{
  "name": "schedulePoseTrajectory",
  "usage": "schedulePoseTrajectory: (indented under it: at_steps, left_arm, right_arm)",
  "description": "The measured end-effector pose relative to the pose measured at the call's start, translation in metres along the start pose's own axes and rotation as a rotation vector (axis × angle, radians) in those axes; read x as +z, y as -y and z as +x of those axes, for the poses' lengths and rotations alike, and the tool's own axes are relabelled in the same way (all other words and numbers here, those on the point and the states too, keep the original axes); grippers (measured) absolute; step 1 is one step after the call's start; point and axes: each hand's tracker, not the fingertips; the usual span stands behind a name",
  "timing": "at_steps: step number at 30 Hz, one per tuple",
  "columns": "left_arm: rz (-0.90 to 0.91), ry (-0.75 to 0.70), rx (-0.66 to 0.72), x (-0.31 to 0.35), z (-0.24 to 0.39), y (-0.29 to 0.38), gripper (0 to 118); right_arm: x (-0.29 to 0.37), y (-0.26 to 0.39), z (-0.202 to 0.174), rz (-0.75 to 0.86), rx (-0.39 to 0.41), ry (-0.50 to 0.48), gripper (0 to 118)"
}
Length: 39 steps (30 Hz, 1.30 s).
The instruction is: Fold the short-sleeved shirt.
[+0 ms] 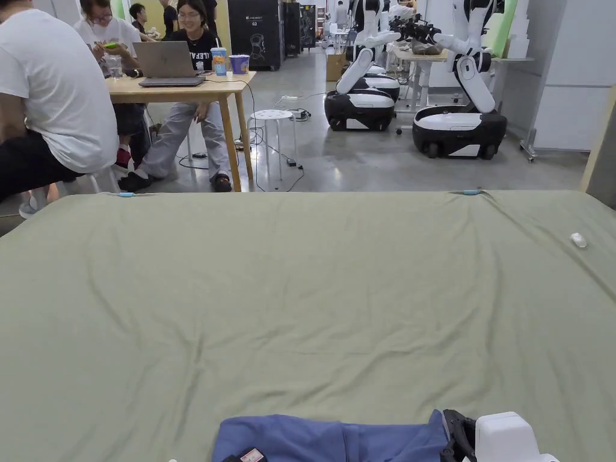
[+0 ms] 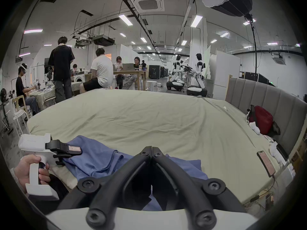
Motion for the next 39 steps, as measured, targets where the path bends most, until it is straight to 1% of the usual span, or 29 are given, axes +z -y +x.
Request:
schedulePoseTrajectory:
  at_steps: [3,5,8,10,12,15,20,24,26,28,29,31,32,33,34,35,36,37,39]
  left_arm:
    - [0.074,-0.105,-0.174,0.023,0.009,-0.014,12]
    - [0.119,-0.152,-0.255,0.041,0.014,-0.029,12]
    - [0.196,-0.268,-0.428,0.07,0.026,-0.05,12]
    - [0.24,-0.342,-0.566,0.083,0.042,-0.055,12]
    - [0.253,-0.381,-0.704,0.084,0.064,-0.048,12]
    - [0.246,-0.377,-0.903,0.067,0.102,-0.017,12]
    - [0.095,-0.337,-1.218,0.005,0.153,0.069,12]
    - [0.003,-0.359,-1.415,-0.048,0.159,0.138,11]
    - [-0.047,-0.405,-1.481,-0.069,0.153,0.159,11]
    - [-0.075,-0.464,-1.506,-0.081,0.141,0.166,13]
    - [-0.071,-0.461,-1.487,-0.081,0.138,0.163,17]
    - [-0.042,-0.389,-1.412,-0.064,0.144,0.151,23]
    - [-0.014,-0.344,-1.372,-0.05,0.152,0.144,52]
    - [0.001,-0.273,-1.319,-0.033,0.162,0.135,79]
    - [0.014,-0.202,-1.262,-0.017,0.172,0.125,94]
    - [0.035,-0.119,-1.214,-0.002,0.177,0.118,97]
    - [0.074,-0.02,-1.141,0.017,0.183,0.107,96]
    - [0.08,0.016,-1.074,0.015,0.18,0.099,96]
    - [0.037,-0.022,-0.963,0.016,0.178,0.075,96]
  right_arm:
    - [0.001,-0.001,0.001,0.001,0.005,0.003,0]
    - [0.001,-0.001,0.002,-0.001,0.008,0.005,0]
    - [0.0,-0.001,0.004,0.0,0.006,0.009,0]
    - [0.0,-0.001,0.005,0.002,0.005,0.01,0]
    - [0.0,-0.001,0.006,0.002,0.007,0.009,0]
    - [0.001,-0.002,0.008,-0.001,0.004,0.012,0]
    - [0.005,-0.001,0.016,0.0,-0.002,0.019,0]
    - [0.007,0.002,0.026,-0.003,-0.015,0.026,0]
    - [0.008,0.003,0.029,-0.005,-0.026,0.025,0]
    - [0.009,0.005,0.031,-0.007,-0.031,0.022,0]
    - [0.009,0.005,0.031,-0.006,-0.031,0.02,0]
    - [0.01,0.006,0.032,-0.004,-0.029,0.012,0]
    - [0.01,0.006,0.032,-0.002,-0.027,0.01,0]
    - [0.01,0.007,0.033,-0.001,-0.027,0.008,0]
    - [0.009,0.007,0.033,-0.002,-0.031,0.005,0]
    - [0.009,0.008,0.034,-0.004,-0.037,0.001,0]
    - [0.008,0.009,0.036,0.0,-0.047,-0.002,0]
    - [0.008,0.01,0.037,0.002,-0.055,-0.001,0]
    - [0.008,0.011,0.038,0.003,-0.064,0.0,0]
